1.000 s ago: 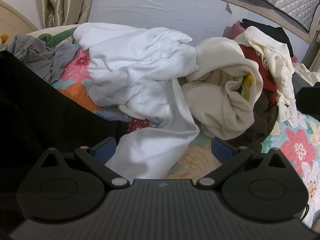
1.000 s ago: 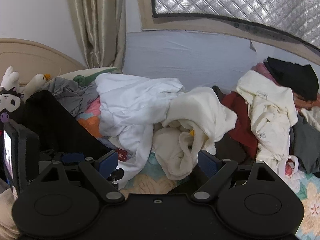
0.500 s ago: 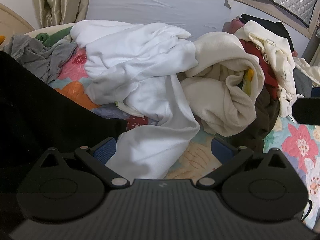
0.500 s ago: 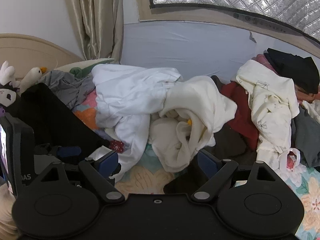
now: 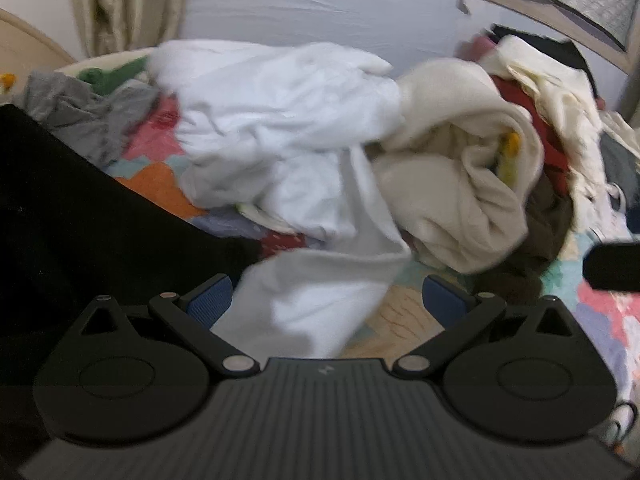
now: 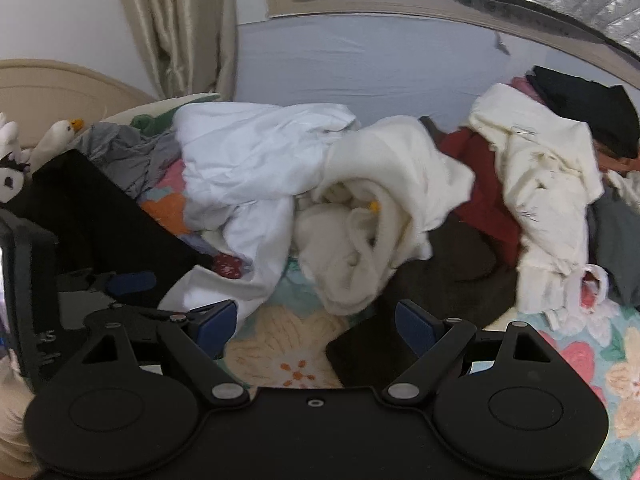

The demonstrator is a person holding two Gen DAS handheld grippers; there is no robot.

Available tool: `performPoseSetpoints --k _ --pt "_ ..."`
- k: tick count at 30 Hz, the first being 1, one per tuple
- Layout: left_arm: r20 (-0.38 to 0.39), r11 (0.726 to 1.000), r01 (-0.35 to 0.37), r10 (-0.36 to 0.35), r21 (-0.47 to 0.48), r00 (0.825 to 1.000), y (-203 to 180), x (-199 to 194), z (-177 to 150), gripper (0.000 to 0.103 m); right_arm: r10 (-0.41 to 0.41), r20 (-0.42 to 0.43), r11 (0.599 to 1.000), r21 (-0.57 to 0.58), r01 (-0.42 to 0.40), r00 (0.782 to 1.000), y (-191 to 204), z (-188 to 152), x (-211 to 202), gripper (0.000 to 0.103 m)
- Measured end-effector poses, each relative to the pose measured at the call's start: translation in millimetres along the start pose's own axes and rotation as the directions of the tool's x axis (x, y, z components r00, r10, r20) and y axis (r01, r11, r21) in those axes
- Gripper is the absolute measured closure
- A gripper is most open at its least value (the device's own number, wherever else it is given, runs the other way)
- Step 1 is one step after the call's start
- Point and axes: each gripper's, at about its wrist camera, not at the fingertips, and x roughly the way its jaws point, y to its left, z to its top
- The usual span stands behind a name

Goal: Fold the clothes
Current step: 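Close both grippers on the white garment's fabric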

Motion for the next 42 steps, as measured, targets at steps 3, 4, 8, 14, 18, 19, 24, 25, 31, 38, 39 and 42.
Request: performPoseSetpoints --k 3,4,8,14,18,19,24,25,31,38,39,42 --pt "0.081 0.999 -0.049 0.050 -0.012 0.996 6.8 -5.3 3.3 0.000 0.011 0.003 1.000 -0.017 -0.011 1.000 6.2 4.5 7.6 0.013" --pt "0.105 0.999 -0.046 0.047 -0.014 0.993 10.5 -7.1 5.2 0.000 0.024 0.009 0.999 -0.022 -0.024 1.000 7.3 5.4 10.6 0.013" --pt "0.195 0.998 -0.019 0.032 -0.067 0.980 38.1 -9.6 17.8 0.000 0.059 0.037 0.996 -0.064 -0.056 0.998 13.0 9.2 23.4 0.013" --pt "0.206 0.995 -0.037 0.056 -0.097 0.977 78.1 0.9 55.2 0.000 0.158 0.097 0.979 -0.148 -0.143 0.983 22.2 25.9 38.6 0.013" --pt "0.250 0.998 -0.024 0.039 -0.060 0.967 96.6 -1.5 84.1 0.000 0.189 0.114 0.956 -0.248 -0.156 0.975 22.1 61.2 46.7 0.013" --pt "0.267 0.999 -0.019 0.028 -0.037 0.963 99.7 -3.2 90.4 0.000 0.194 0.111 0.944 -0.290 -0.155 0.975 22.8 72.9 48.5 0.013" --pt "0.218 0.996 0.086 -0.084 0.004 0.972 116.6 13.0 122.4 0.000 0.194 0.060 0.881 -0.449 -0.147 0.979 26.8 120.1 65.8 0.013" --pt "0.207 0.994 0.107 -0.103 -0.007 0.973 120.7 18.4 125.3 0.000 0.174 0.023 0.860 -0.490 -0.141 0.984 29.3 126.2 68.7 0.013" --pt "0.153 0.985 0.150 -0.135 -0.087 0.979 135.6 65.6 113.6 0.000 0.101 -0.048 0.766 -0.634 -0.108 0.994 41.6 149.9 76.0 0.013" --pt "0.062 0.981 0.189 -0.186 -0.046 0.981 143.4 137.2 99.2 0.000 0.083 -0.068 0.797 -0.595 -0.107 0.994 47.2 162.5 136.8 0.013" --pt "0.054 0.985 0.165 -0.162 -0.056 0.985 147.5 143.5 99.8 0.000 0.082 -0.071 0.801 -0.589 -0.108 0.994 48.7 165.4 147.1 0.013" --pt "0.075 0.965 0.232 -0.224 -0.121 0.972 154.7 150.8 92.1 0.000 0.076 -0.073 0.820 -0.563 -0.104 0.994 51.2 175.6 175.5 0.013"
